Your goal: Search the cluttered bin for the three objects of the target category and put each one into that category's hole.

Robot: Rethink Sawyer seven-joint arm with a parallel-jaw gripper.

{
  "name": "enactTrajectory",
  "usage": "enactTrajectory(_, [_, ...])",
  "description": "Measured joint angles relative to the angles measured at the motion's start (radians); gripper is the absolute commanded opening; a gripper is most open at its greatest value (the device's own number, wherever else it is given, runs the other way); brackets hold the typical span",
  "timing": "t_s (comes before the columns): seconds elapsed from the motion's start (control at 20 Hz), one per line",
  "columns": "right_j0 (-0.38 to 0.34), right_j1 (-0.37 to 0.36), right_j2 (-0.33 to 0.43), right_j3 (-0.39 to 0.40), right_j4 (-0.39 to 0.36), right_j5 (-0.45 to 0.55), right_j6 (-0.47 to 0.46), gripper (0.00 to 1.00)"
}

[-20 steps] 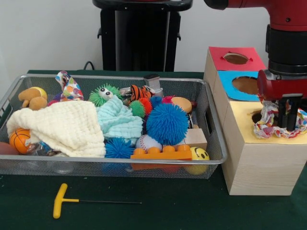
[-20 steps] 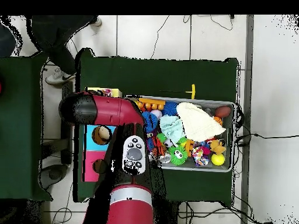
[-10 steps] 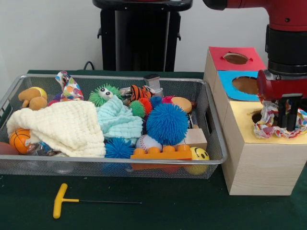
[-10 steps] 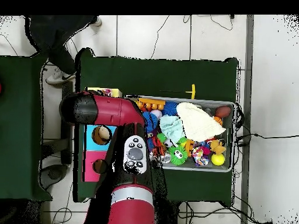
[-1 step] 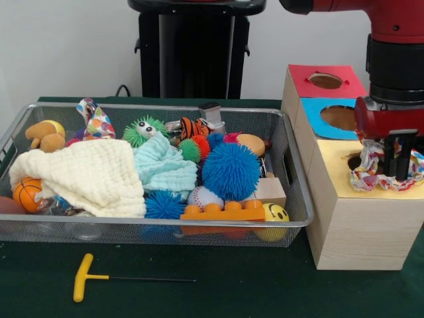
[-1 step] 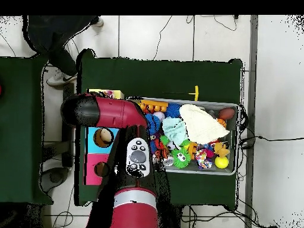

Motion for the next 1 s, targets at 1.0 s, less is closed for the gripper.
enactTrajectory(1.0, [-0.023,-0.011,0.032,0.004,-0.054,0.000,0.000,0.00])
